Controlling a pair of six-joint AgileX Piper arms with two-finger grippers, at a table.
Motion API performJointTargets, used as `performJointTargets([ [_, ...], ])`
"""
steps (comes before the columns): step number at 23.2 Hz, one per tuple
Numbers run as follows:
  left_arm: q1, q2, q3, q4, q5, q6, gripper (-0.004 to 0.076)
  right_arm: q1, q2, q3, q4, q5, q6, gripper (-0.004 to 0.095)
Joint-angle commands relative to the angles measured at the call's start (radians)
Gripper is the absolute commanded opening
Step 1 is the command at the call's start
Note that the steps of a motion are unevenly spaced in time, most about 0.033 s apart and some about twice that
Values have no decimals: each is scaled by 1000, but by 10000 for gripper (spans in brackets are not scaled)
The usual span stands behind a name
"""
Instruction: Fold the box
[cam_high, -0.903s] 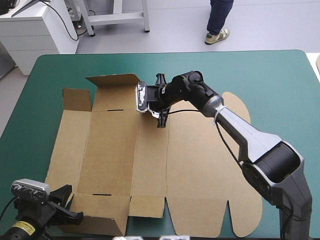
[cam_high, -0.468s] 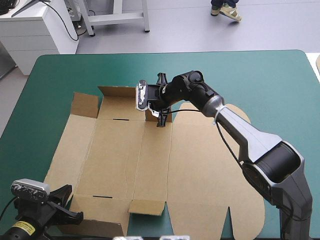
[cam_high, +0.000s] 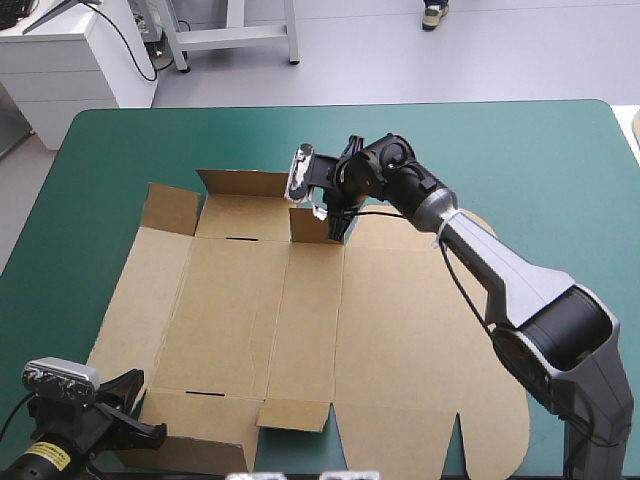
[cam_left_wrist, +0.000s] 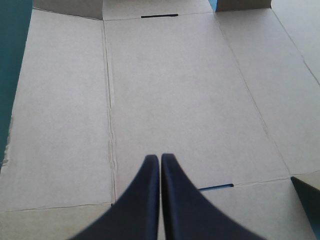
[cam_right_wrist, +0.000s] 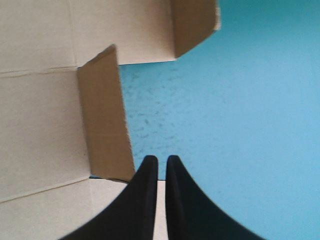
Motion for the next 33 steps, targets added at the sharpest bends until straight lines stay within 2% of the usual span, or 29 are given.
performJointTargets([
  [1,2,11,-31,-13,-63,-5,-8,-44,-107,-38,-26,-75,101,-14],
  [5,2,11,-31,-10,-63,-5,-8,-152,-173,-38,-35,-34,231,-14],
  [8,2,11,-31,-10,-63,-5,-8,-295,-240,-30,-35,90,335,-15],
  [13,2,11,-31,21,-63,-10,-8,-466,-344,-27,3,283,353,-15],
  [16,2,37,-57,70,-71,-94,-8,-532,-404,-26,92,314,373,-15],
  [18,2,87,-103,117,-71,-136,-8,-552,-435,-13,108,339,388,-15],
  [23,2,277,-222,171,-61,-144,-8,-552,-568,253,108,306,388,-15],
  [29,2,465,-287,204,-83,-146,-8,-552,-768,558,101,165,439,-15],
  [33,3,604,-331,341,-70,-241,-8,-552,-910,716,64,121,488,-15],
])
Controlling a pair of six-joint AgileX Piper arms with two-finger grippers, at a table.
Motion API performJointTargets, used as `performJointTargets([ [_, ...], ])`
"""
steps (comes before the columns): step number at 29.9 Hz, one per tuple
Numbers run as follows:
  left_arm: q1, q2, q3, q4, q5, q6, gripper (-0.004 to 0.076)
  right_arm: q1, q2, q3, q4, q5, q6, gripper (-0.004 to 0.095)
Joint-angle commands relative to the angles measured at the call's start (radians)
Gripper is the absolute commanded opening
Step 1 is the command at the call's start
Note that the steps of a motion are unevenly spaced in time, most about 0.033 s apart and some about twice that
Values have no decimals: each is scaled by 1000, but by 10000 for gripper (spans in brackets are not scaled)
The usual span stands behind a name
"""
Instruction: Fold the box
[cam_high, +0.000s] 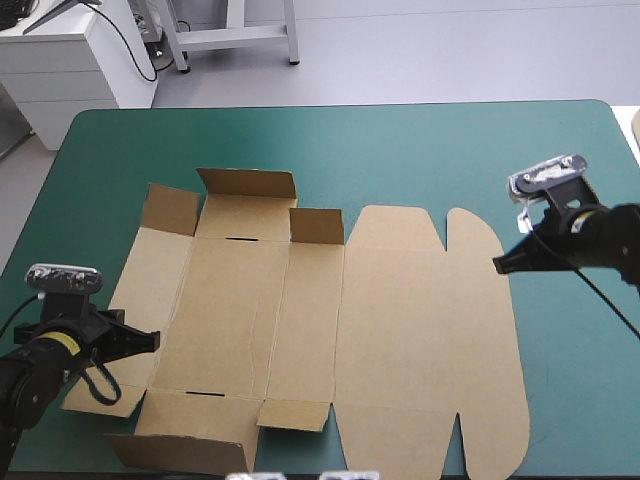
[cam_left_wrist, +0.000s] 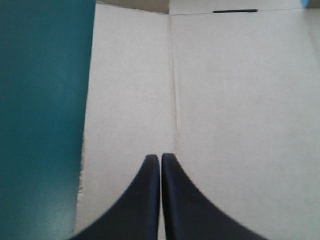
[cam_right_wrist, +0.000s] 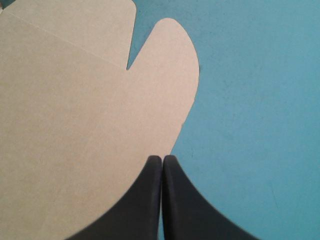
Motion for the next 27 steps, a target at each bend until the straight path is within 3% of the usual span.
performJointTargets([
  [1,3,120,-75,125,-41,-69,-8,-9,-128,92,-27,-81,43,-15],
  [8,104,331,-244,86,-17,-61,-8,-9,-259,284,-25,-128,92,-15],
  [16,453,455,-345,-308,71,248,-8,-9,-265,364,-26,-181,105,-16],
  [22,762,527,-345,-585,255,516,-8,-9,-265,364,-26,-226,93,-16],
  [27,880,590,-343,-710,346,668,-8,-9,-265,364,-11,-260,86,-16],
])
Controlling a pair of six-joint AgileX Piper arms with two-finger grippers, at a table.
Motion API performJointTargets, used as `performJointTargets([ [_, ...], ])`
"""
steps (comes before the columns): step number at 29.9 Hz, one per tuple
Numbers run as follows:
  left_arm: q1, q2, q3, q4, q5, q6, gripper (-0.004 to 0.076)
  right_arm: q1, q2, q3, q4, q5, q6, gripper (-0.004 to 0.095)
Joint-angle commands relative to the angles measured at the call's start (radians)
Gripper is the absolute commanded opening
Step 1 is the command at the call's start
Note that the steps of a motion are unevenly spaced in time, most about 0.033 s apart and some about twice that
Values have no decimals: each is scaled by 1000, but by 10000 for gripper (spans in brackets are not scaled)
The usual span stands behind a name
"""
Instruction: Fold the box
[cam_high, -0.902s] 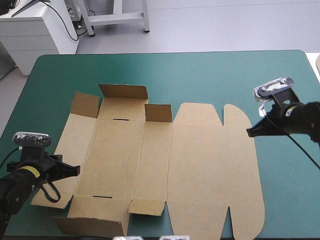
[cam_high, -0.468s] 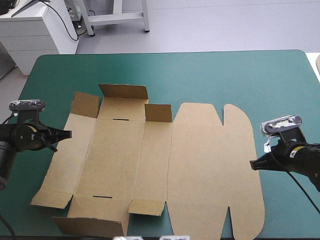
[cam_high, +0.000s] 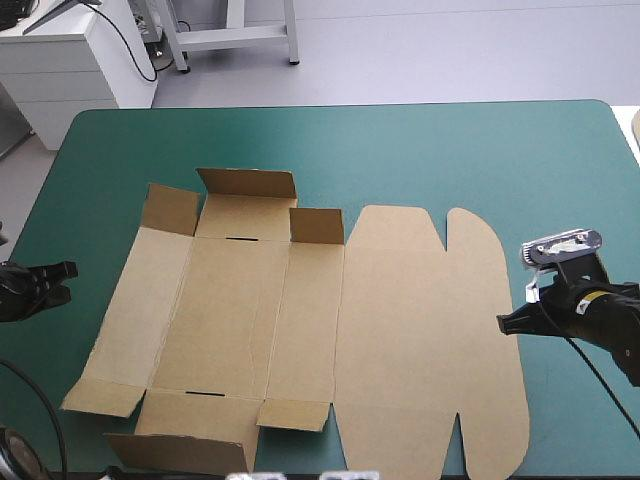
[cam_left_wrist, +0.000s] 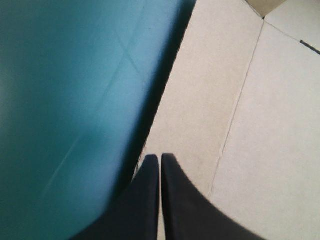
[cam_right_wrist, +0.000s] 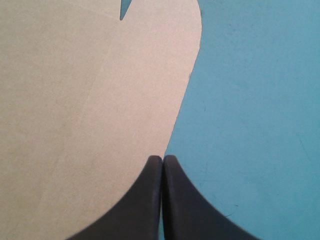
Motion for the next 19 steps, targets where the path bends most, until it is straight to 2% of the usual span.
performJointTargets([
  [1,43,22,-28,-99,64,107,-8,-9,-11,-25,15,-77,-13,-16],
  [7,41,65,-26,12,100,109,-6,-9,-11,-25,19,-88,-23,-16],
  [10,41,74,-26,34,96,109,38,-9,-11,-25,19,-88,-31,-16],
  [12,41,80,-22,33,96,109,124,-9,-11,-25,19,-88,-31,-16],
  [16,41,84,-2,23,95,107,392,-9,-11,-25,19,-90,-35,-16],
  [18,41,84,21,23,94,95,468,-9,-11,-25,19,-90,-35,-16],
  [19,41,84,37,25,92,110,482,-9,-11,-25,19,-90,-35,-16],
])
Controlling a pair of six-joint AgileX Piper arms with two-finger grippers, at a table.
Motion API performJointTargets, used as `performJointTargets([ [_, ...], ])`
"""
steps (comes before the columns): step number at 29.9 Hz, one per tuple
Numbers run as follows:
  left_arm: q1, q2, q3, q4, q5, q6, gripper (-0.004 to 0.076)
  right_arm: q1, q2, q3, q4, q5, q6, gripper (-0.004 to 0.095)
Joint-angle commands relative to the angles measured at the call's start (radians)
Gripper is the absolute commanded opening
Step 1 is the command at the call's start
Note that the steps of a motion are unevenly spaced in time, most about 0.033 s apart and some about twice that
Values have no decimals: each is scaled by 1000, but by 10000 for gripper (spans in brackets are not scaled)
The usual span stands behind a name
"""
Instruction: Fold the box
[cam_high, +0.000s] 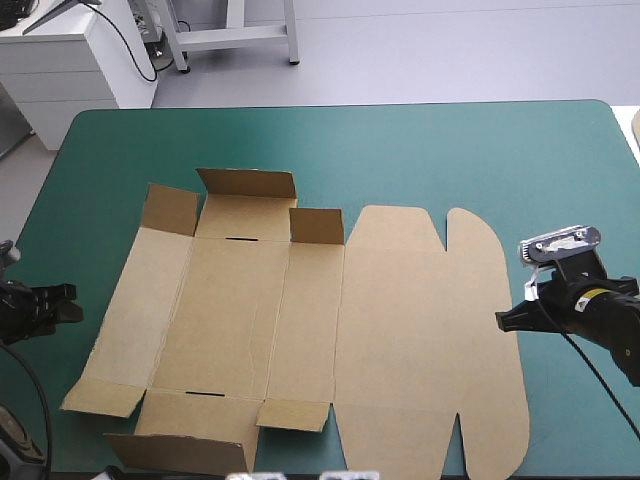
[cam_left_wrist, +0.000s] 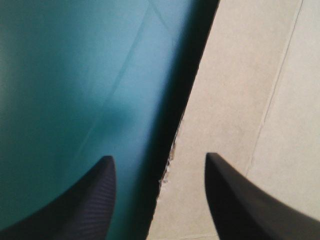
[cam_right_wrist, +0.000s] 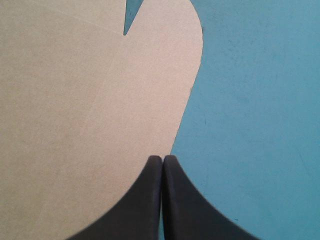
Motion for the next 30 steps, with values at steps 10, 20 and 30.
performJointTargets([
  [10,3,-15,130,-146,21,219,474,-9,-11,-25,1,-58,-14,-16],
  [20,3,105,139,-160,82,207,474,-9,-11,-25,1,-54,-14,-16],
  [30,-153,106,139,-172,82,188,474,-9,-11,-25,5,-81,-14,-16],
])
